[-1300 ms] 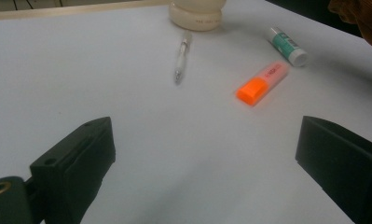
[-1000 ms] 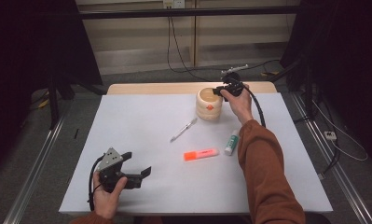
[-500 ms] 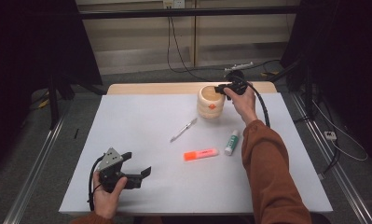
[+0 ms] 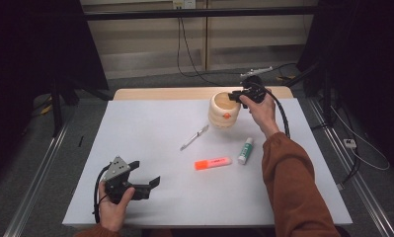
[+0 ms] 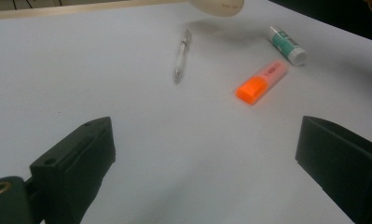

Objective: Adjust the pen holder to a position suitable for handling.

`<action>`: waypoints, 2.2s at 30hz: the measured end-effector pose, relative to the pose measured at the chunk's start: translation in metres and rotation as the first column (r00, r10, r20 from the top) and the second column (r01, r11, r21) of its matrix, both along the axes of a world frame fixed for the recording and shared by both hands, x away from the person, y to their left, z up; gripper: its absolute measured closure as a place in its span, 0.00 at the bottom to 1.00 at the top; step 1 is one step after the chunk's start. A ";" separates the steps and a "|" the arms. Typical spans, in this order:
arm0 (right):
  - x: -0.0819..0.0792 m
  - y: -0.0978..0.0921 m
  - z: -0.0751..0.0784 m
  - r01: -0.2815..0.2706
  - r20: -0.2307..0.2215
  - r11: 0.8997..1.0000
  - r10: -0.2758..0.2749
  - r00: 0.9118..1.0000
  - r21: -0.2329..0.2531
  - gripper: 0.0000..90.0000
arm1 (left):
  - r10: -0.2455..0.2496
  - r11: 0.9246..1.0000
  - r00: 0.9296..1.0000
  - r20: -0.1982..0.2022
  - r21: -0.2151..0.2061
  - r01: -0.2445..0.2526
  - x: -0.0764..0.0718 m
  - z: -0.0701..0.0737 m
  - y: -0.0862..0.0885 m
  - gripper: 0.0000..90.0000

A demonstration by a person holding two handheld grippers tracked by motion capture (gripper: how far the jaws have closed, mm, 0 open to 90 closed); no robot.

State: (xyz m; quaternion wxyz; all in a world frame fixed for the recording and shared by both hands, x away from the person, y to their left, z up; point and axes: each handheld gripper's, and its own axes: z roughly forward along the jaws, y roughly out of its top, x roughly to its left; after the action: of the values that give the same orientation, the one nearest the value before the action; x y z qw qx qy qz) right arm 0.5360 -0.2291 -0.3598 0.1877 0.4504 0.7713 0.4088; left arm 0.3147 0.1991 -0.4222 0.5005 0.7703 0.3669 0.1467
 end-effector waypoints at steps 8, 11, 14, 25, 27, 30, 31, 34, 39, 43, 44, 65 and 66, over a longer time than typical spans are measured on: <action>-0.025 0.002 0.011 -0.020 0.010 1.000 0.020 1.000 -0.004 0.82 | -0.002 1.000 1.000 -0.004 0.005 0.002 0.000 0.000 -0.001 0.05; -0.033 0.003 0.013 -0.021 0.005 1.000 0.021 1.000 -0.021 0.82 | -0.003 1.000 1.000 -0.002 0.011 0.003 0.000 0.000 -0.001 0.05; -0.038 0.003 0.011 -0.021 -0.005 0.999 0.021 1.000 -0.025 0.82 | -0.003 1.000 1.000 -0.004 0.011 0.003 0.000 0.000 -0.001 0.05; -0.053 0.012 -0.010 -0.043 -0.046 0.998 0.041 0.998 -0.044 0.82 | 0.001 1.000 1.000 -0.009 0.008 -0.001 0.000 -0.001 -0.001 0.05; -0.056 0.016 -0.014 -0.048 -0.049 0.998 0.046 0.998 -0.038 0.82 | 0.001 1.000 1.000 -0.011 0.005 -0.001 0.000 -0.001 -0.001 0.05; -0.057 0.019 -0.017 -0.055 -0.056 0.998 0.052 0.997 -0.039 0.82 | 0.001 1.000 1.000 -0.010 0.008 -0.001 0.000 -0.001 -0.001 0.06; -0.057 0.019 -0.017 -0.055 -0.056 0.998 0.052 0.997 -0.039 0.82 | 0.000 1.000 1.000 -0.010 0.006 0.000 0.000 -0.001 -0.001 0.06; -0.059 0.021 -0.020 -0.064 -0.066 0.997 0.060 0.996 -0.052 0.82 | 0.000 1.000 1.000 -0.012 0.009 0.000 0.001 -0.001 -0.001 0.06; -0.058 0.022 -0.025 -0.053 -0.076 0.997 0.048 0.996 -0.060 0.81 | -0.001 1.000 1.000 -0.010 0.009 0.002 0.000 -0.001 -0.001 0.06; -0.058 0.022 -0.028 -0.050 -0.081 0.997 0.045 0.996 -0.057 0.81 | 0.002 1.000 1.000 -0.012 0.010 -0.002 0.001 -0.001 -0.001 0.06; -0.058 0.022 -0.028 -0.050 -0.081 0.997 0.045 0.996 -0.057 0.81 | 0.002 1.000 1.000 -0.012 0.010 -0.002 0.001 -0.001 -0.001 0.06; -0.058 0.023 -0.032 -0.053 -0.094 0.999 0.052 0.994 -0.003 0.69 | 0.015 1.000 1.000 -0.019 0.018 -0.014 0.001 -0.001 0.000 0.06; -0.058 0.022 -0.032 -0.068 -0.091 0.998 0.069 0.993 0.011 0.67 | 0.014 1.000 1.000 -0.019 0.016 -0.013 0.001 -0.002 0.000 0.06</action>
State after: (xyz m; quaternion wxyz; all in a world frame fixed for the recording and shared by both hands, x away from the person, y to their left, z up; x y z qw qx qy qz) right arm 0.4775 -0.2073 -0.3920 0.1364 0.4428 0.7924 0.3968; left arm 0.3157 0.1988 -0.4238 0.4897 0.7732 0.3758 0.1455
